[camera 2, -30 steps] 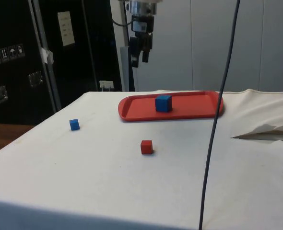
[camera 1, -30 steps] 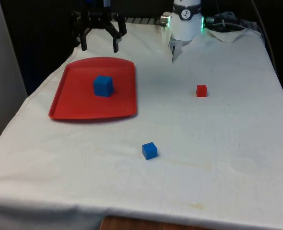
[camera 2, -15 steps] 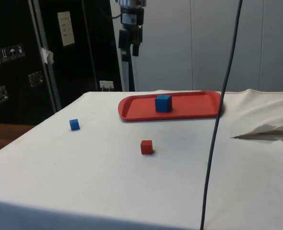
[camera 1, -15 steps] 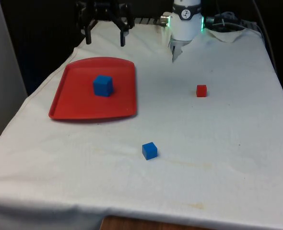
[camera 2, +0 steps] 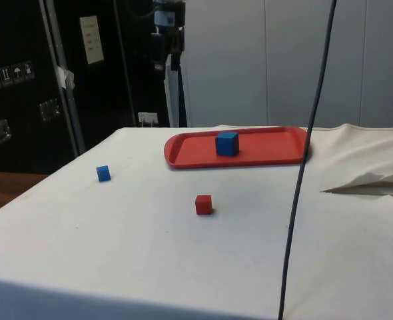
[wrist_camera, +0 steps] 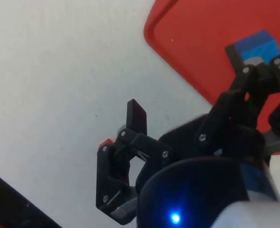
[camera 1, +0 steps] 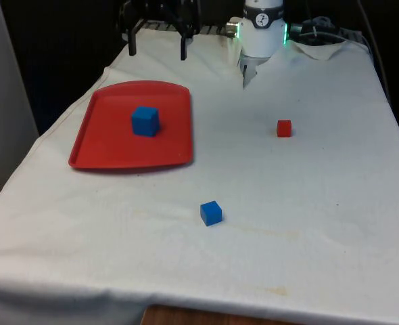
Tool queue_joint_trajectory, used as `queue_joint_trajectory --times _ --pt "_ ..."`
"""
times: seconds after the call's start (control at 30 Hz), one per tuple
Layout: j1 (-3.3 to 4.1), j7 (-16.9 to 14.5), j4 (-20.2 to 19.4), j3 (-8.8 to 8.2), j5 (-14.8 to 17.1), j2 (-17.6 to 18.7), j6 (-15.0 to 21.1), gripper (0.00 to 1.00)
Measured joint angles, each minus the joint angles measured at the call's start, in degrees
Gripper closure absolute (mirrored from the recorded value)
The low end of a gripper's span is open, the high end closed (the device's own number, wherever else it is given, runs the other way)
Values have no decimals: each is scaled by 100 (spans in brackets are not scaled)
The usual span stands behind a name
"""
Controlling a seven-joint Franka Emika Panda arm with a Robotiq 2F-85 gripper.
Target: Pick up the largest block and place it onto the tray.
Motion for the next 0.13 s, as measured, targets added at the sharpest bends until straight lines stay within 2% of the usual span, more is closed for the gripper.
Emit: queue_joint_trajectory --times 0.13 --pt "17 120 80 40 -115 -17 -46 0"
